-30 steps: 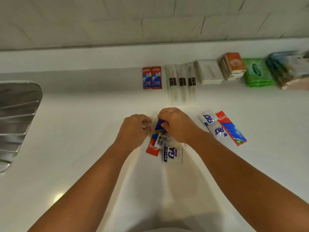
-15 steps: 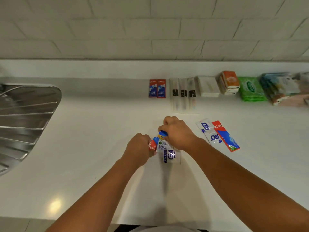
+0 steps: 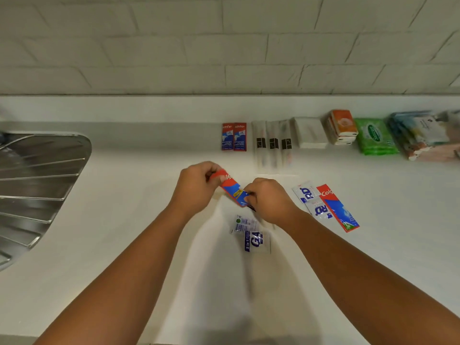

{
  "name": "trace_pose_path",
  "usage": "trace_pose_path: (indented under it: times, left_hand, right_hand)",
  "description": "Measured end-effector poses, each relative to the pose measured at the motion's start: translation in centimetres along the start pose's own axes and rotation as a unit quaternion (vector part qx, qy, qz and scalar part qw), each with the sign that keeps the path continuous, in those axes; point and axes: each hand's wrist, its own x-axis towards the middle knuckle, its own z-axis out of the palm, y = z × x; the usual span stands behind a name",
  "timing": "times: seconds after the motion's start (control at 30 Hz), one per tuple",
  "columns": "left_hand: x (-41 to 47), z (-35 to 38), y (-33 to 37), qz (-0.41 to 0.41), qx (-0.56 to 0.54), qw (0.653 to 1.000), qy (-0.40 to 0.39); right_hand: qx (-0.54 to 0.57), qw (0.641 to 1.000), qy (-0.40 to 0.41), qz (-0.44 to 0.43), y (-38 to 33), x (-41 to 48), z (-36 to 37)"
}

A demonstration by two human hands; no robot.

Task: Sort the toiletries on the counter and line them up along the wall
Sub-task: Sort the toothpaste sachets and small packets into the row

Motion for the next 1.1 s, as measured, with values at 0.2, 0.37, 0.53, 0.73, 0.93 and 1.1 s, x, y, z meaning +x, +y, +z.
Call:
trace_pose_path:
  times: [0.2,0.37,0.53,0.73,0.93,1.1]
  left_hand:
    - [2.0,0.9,0.6,-0.038,-0.182,0.982,0.024]
    - [1.9,2.5,-2.5,-0.100,-0.163,0.982,0.006]
    - [2.7,3.1,-3.6,-0.118,-0.180,0.977,-0.013]
    - [6.6,3.2,-3.7,-0.165,-0.216,0.962,-0.013]
    - [12.1,3.6,-3.3,-0.215,-0.253,0.943,-0.003]
    - [15.8,4.2,-4.0,-0.256,-0.226,0.940,0.009]
  right_hand:
    - [0.258,0.962,0.041,0.073,-0.7,1.3,0.0]
    - [0.369,0.923,0.064,0.092,-1.0,2.9,-0.1]
    - [0.397,0.908,0.069,0.116,-1.2,4.8,0.2]
    - [0.500,0.845,0.077,0.172,-1.2,8.0,0.2]
    - [0.492,0.839,0.082,0.218,-0.9,12.2,-0.4]
    - [0.268,0.939,0.113,0.183,-0.1,14.5,-0.3]
